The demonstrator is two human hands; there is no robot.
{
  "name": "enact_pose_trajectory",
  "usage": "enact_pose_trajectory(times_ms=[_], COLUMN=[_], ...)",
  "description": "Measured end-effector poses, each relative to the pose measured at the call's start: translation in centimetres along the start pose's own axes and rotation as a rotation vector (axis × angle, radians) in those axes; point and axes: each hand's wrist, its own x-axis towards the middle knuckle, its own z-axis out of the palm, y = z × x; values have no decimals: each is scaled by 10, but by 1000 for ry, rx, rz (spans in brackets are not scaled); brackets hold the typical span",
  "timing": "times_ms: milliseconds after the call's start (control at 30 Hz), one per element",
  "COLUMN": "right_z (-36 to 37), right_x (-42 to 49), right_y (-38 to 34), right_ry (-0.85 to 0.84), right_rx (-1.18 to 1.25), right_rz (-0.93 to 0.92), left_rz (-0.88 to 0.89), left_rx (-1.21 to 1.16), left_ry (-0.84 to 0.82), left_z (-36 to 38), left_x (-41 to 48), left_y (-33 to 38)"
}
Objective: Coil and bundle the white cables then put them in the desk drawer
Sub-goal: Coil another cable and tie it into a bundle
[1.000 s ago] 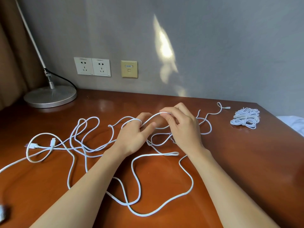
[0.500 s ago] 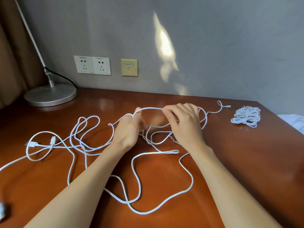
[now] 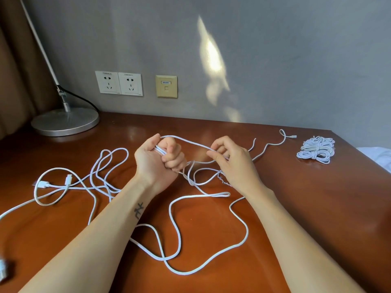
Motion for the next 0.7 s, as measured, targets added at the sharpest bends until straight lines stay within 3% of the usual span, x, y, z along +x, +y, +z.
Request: enact_pose_trajectory(times_ms=[133,333,567,700], right_z=[2,4,4,6], right_x=[-1,-4,-6,-5], right_y=[0,-5,-9,-9], right_ry=[-44,-257,-343,-317], right_rx=[-47,27,109,88], right_rz=[-38,23,51,-8], left_rz=[37,85,85,117], left_rx=[-240,-471,-475,-257], left_ry=[48,179,296,329], left_z=[-1,-3,-7,-12], left_x=[0,3,10,13], left_y=[5,6,8,6])
